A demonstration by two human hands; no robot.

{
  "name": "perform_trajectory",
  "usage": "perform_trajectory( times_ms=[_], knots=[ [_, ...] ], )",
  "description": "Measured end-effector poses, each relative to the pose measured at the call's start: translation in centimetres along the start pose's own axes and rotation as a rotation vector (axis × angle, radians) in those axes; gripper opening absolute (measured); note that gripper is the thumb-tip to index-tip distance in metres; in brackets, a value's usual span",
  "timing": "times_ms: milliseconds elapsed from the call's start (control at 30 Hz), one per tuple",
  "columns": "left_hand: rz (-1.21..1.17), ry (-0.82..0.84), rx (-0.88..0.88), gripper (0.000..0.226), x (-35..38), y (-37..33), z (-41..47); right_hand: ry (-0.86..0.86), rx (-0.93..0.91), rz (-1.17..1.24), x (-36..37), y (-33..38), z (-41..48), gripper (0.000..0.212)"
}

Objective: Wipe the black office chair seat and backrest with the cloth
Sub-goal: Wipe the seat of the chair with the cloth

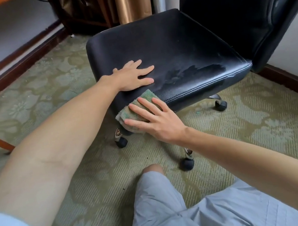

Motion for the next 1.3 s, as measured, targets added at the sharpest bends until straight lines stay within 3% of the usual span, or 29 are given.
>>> perform_trajectory(
  times_ms=[233,467,700,867,1100,1300],
  knots=[
    [-0.042,0.028,0.003,0.061,0.1,0.0,0.0,-0.003,0.211,0.021,-0.1,-4.8,-4.3,0.048],
    [-0.031,0.040,-0.013,0.060,0.1,-0.9,-0.3,0.064,0.528,0.100,-0.4,-7.6,-7.2,0.051],
    [-0.009,0.019,-0.025,0.059,0.5,-0.2,0.2,0.002,0.464,0.120,0.3,-2.4,-3.2,0.049],
    [-0.019,0.034,-0.017,0.059,0.5,0.4,0.5,0.007,0.398,0.068,0.7,-4.9,-5.3,0.050],
    [0.055,0.000,-0.007,0.062,-0.5,-1.6,0.3,0.040,0.547,0.155,0.3,-8.5,-8.8,0.052],
    [-0.049,0.001,0.003,0.056,-1.7,-7.8,2.1,0.035,0.682,0.196,-0.5,-10.6,-10.1,0.055]
  ],
)
Point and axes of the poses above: each hand's wrist, its own z-axis towards the middle knuckle, its own x-axis out of the palm, y = z × x, the point moved 3 cm from there along z, towards the middle knuckle, and after that the axes turned 9 degrees about -x, right-handed, at the moved point
